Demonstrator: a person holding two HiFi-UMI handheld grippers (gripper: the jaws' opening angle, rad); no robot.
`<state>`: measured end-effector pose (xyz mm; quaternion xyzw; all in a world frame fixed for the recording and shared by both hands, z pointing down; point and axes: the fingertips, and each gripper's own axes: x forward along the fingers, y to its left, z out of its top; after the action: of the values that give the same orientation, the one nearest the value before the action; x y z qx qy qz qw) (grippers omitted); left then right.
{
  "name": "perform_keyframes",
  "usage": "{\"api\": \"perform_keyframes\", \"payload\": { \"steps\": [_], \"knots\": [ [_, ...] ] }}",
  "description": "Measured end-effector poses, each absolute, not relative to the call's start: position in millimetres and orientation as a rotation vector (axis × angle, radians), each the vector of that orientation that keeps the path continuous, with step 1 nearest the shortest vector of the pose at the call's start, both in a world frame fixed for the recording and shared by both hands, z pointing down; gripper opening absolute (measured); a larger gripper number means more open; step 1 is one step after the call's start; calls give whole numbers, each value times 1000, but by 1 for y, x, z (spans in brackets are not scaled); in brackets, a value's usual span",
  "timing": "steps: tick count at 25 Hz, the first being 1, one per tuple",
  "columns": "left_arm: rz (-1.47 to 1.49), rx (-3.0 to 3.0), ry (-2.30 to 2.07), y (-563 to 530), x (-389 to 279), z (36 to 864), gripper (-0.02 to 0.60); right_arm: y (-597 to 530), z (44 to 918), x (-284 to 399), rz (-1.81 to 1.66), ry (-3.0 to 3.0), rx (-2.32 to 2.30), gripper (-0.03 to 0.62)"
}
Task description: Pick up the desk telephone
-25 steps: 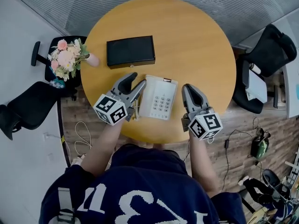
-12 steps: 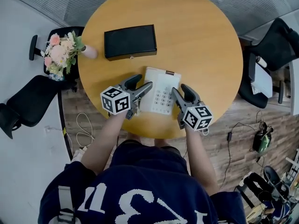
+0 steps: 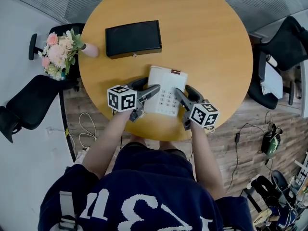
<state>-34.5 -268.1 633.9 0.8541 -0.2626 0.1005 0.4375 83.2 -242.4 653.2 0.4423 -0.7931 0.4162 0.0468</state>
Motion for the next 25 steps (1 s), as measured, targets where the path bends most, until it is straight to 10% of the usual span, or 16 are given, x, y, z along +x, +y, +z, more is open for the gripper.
{"api": "perform_keyframes", "payload": {
  "steps": [25],
  "knots": [
    [119,2151,-839,-261,-37,615,330,-247,639,77,1387,-2434,1415,229]
  ]
}}
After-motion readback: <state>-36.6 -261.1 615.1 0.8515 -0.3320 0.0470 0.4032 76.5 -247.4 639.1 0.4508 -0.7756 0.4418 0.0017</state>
